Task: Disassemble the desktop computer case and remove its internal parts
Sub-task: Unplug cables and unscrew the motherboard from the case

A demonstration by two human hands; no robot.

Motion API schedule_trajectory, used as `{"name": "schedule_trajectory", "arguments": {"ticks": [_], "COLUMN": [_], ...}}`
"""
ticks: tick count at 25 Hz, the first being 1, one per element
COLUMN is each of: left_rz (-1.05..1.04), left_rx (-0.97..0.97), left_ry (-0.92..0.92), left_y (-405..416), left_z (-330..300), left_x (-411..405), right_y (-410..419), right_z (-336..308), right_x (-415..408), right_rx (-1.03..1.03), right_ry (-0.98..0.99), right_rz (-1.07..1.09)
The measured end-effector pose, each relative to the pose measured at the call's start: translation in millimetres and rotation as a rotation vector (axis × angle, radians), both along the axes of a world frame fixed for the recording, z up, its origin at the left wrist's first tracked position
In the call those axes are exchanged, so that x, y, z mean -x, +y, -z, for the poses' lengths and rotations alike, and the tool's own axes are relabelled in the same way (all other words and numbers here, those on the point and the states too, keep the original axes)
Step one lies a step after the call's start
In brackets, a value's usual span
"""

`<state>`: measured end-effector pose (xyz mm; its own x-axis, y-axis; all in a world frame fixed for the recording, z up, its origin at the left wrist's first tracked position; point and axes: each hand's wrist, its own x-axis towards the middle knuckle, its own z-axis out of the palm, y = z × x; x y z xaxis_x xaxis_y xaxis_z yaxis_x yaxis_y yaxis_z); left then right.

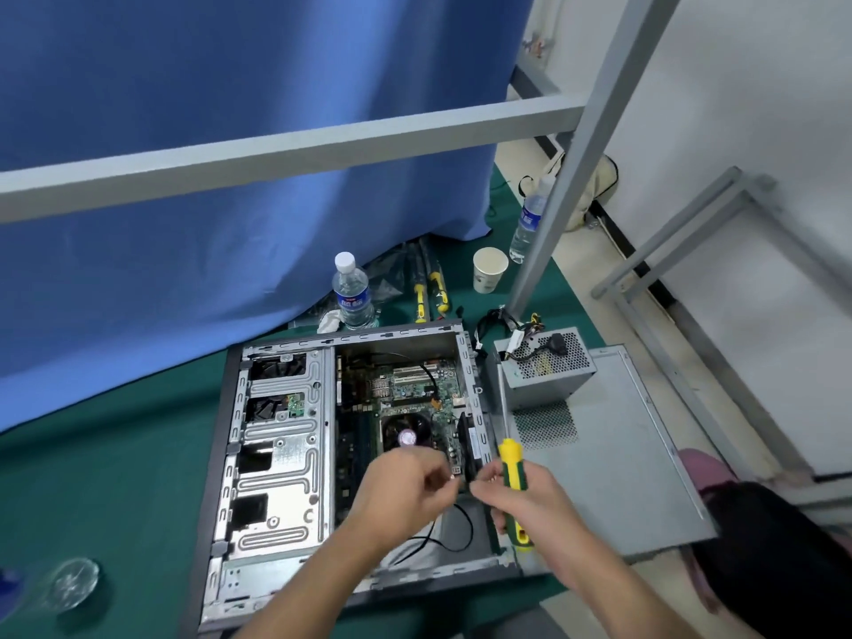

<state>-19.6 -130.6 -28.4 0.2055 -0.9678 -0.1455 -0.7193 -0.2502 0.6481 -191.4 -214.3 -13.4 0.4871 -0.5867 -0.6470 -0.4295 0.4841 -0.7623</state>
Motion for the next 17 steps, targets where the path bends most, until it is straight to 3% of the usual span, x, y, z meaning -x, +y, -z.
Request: {"name": "schedule_trajectory", "arguments": {"ticks": [2, 7, 14, 17], "left_rz": [0.087, 0.200, 0.100, 0.059], "left_rx": [-0.006, -0.044, -0.108, -0.116], "left_ry": [-0.125, -0.265, -0.212, -0.105], "left_y": [-2, -8, -26, -27], "left_z": [2, 3, 10, 13], "left_x": [7, 28, 58, 66], "right_y": [-1, -2, -31, -36], "right_z": [6, 15, 24, 32], "right_x": [-1, 12, 33, 39], "right_rx": [0.118, 0.184, 0.194, 0.245], "right_ry": [0.046, 0.106, 0.146, 0.159], "right_rz": [-0.031, -0.107, -0.182, -0.236]}}
